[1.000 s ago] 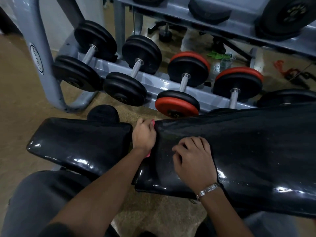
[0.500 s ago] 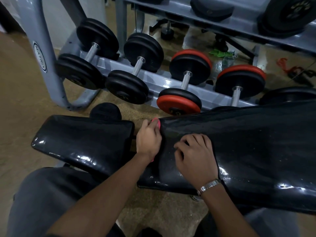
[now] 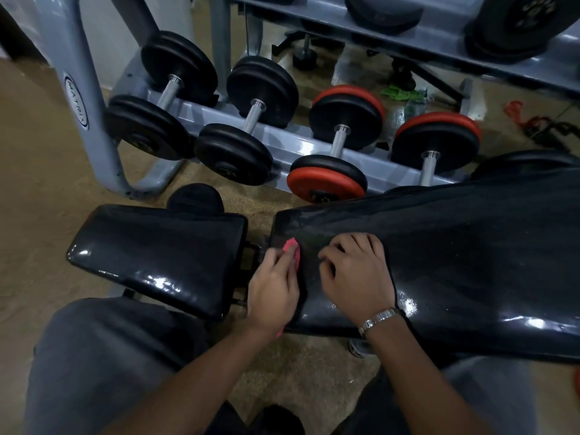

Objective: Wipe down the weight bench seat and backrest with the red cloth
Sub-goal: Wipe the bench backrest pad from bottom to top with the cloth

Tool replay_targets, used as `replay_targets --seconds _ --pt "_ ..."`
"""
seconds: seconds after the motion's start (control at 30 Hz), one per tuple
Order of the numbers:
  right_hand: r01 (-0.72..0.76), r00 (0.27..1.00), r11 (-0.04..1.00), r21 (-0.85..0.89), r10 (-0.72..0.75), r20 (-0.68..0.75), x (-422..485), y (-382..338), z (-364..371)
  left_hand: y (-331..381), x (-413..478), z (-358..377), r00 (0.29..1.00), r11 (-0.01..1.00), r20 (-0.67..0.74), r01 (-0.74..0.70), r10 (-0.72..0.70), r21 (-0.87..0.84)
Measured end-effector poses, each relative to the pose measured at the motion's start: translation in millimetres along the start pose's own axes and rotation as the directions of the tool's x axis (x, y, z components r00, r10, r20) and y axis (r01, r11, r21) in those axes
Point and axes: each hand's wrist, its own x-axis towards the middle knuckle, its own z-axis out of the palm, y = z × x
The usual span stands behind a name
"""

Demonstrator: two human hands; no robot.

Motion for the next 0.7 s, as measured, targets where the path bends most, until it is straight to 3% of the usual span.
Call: replay_targets --seconds 0.07,0.2,0.27,0.37,0.43,0.47,0.57,0.63,0.7 --pt "-0.006 1.000 1.000 0.016 0.006 0.007 -1.5 -0.9 -1.2 -8.0 -1.4 -3.1 1.000 0.999 -0.005 0.025 -0.025 0.049" --pt "-0.032 0.999 0.995 0.090 0.029 0.032 0.3 -2.7 -5.0 4.5 18.9 -2.8 0.952 0.948 -0.026 0.307 -0.306 0.082" --pt "-0.040 0.998 0.990 0.135 0.032 0.061 1.3 -1.3 -8.5 17.2 10.0 -1.7 0.969 0.965 -0.034 0.246 -0.244 0.089" --pt "-0.027 0.996 0.977 0.211 0.009 0.086 2.3 4.1 -17.6 8.6 -16.6 -6.9 0.998 0.995 0.019 -0.053 0.052 0.083" --pt "-0.014 0.997 0.980 0.200 -0.001 0.075 3.7 9.8 -25.2 -9.1 -14.2 -11.8 0.989 0.982 0.060 -0.144 0.137 0.120" --pt "-0.009 0.999 0.986 0.165 0.000 0.055 3.9 13.6 -28.4 -12.5 -8.1 -13.5 0.995 0.988 0.045 -0.097 0.092 0.122" --pt "-0.031 1.000 0.999 0.036 0.031 0.001 5.4 30.8 -35.7 -0.1 15.6 -6.4 0.967 0.964 -0.033 0.256 -0.254 0.075" --pt "-0.071 0.997 0.997 -0.024 0.071 -0.016 5.0 41.7 -39.2 16.6 14.8 -2.4 0.964 0.960 -0.051 0.264 -0.261 0.091" --pt "-0.079 0.997 0.995 -0.059 0.078 -0.017 3.2 46.3 -40.5 25.0 -2.6 -3.5 0.993 0.991 -0.035 0.115 -0.113 0.066"
